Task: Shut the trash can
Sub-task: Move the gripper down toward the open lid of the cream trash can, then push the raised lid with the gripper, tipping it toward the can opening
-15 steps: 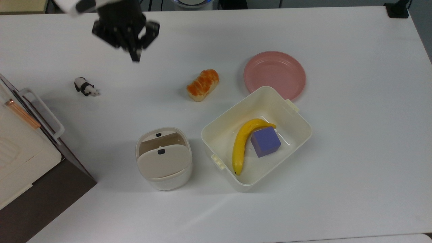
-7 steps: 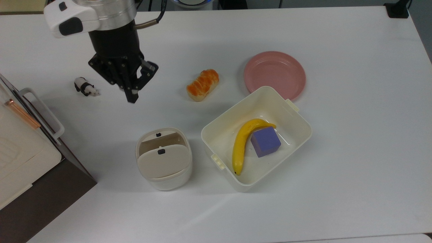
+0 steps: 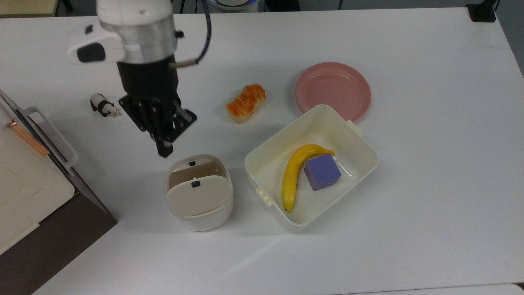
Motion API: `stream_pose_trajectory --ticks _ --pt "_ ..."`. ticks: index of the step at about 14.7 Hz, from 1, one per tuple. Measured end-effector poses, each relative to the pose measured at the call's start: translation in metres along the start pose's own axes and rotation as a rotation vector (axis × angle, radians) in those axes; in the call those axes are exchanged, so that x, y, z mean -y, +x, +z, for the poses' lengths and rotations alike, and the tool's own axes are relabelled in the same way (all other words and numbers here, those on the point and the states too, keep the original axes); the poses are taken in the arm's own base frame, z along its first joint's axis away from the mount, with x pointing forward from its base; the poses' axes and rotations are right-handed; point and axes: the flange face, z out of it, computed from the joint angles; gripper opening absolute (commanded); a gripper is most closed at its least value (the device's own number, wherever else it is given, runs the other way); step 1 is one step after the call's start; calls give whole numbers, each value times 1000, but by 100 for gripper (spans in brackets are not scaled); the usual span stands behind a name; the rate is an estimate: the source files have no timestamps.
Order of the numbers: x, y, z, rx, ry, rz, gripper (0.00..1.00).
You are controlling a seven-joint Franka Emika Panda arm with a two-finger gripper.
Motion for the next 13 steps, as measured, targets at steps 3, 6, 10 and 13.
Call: stream_pose_trajectory --ticks 3,6,10,13 --pt "15 -5 25 -45 -35 69 0" --pt "21 -10 37 -43 -36 87 0" --pt "22 -9 39 -48 -32 113 0" --pt "23 -7 37 -70 -17 129 0"
